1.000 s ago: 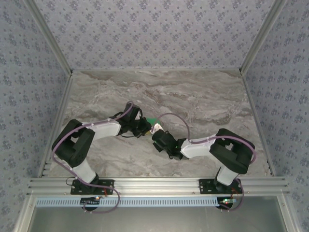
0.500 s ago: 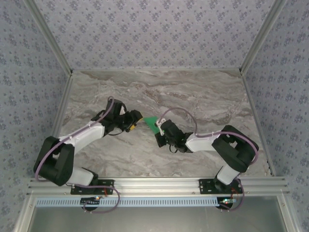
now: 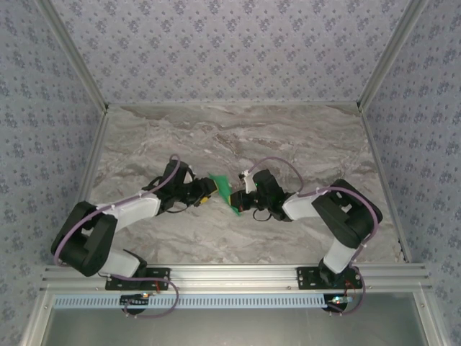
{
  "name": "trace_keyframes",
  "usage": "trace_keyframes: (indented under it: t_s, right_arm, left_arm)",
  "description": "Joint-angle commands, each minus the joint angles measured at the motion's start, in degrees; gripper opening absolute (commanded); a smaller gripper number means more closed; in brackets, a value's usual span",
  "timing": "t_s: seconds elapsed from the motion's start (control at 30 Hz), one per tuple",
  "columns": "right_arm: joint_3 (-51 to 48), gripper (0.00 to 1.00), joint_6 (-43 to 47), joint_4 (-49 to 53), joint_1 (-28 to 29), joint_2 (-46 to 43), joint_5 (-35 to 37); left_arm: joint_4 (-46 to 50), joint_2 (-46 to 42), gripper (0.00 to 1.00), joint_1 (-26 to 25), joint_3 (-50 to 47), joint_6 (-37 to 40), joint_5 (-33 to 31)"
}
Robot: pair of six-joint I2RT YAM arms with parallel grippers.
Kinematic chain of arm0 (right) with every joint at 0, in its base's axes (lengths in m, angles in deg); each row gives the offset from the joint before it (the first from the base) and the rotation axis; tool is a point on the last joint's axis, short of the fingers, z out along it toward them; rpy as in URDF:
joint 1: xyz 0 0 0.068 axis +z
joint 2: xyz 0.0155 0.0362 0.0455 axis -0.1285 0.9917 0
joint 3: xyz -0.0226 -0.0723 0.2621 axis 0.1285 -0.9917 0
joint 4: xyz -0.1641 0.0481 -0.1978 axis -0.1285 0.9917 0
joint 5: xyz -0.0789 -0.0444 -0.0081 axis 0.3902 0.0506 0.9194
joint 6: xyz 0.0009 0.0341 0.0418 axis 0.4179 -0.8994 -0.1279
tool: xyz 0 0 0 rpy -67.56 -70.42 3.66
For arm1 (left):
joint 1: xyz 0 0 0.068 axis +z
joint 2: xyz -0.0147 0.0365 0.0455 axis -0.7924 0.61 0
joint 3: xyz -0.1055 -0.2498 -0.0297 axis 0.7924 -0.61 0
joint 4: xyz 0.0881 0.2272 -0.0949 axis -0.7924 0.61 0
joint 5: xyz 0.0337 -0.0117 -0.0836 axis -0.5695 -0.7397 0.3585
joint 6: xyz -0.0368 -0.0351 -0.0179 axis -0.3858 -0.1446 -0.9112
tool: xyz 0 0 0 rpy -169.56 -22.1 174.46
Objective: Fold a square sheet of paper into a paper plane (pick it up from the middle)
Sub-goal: Fold the wing for the fifth time at the center of the table.
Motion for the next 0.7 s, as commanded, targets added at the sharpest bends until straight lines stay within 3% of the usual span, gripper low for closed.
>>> trace_keyframes:
  t_s: [0.0, 0.67]
  right_arm:
    - [0.1, 0.00, -5.6, -3.7, -0.7, 2.1, -5.5]
    - [0.8, 0.00, -14.7, -7.3, -4.7, 9.1, -11.8]
  left_arm:
    - [-6.5, 2.1, 0.44, -1.0, 0.5, 0.4, 1.3]
    - [-19.3, 10.7, 0.33, -3.4, -1.4, 0.0, 3.2]
